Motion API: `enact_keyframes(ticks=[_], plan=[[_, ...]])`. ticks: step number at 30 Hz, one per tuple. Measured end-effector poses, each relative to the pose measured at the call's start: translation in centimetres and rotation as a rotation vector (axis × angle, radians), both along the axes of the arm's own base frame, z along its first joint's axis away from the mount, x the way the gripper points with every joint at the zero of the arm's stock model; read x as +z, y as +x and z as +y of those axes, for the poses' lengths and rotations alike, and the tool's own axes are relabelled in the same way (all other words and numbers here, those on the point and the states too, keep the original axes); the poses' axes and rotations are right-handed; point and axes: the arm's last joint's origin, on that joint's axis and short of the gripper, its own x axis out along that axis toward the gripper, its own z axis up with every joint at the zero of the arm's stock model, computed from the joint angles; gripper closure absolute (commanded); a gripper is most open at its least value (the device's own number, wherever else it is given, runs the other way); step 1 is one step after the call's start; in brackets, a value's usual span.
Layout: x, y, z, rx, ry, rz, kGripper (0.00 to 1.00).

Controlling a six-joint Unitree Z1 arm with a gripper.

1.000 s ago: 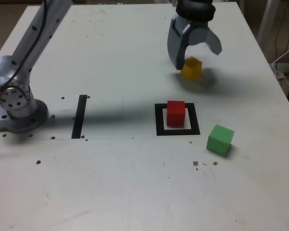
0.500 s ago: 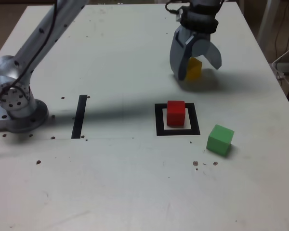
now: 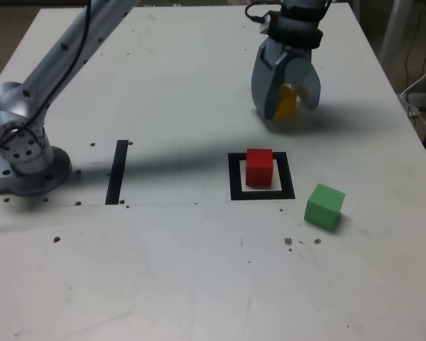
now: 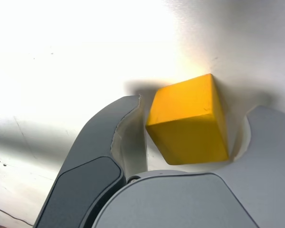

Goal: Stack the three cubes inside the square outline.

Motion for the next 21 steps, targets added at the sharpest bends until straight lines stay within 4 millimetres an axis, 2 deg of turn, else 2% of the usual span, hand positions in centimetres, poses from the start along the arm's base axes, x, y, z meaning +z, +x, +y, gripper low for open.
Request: enact_keyframes(ticks=[3,18,21], plan=[[0.1,0.0,0.0,-0.011,-0.001,-0.006,0.72],[0.7,-0.2,-0.1,-0.04,0.004,-0.011,0.72],[1.3,-0.5,-0.5,-0.053,0.009,-0.01,0.72]])
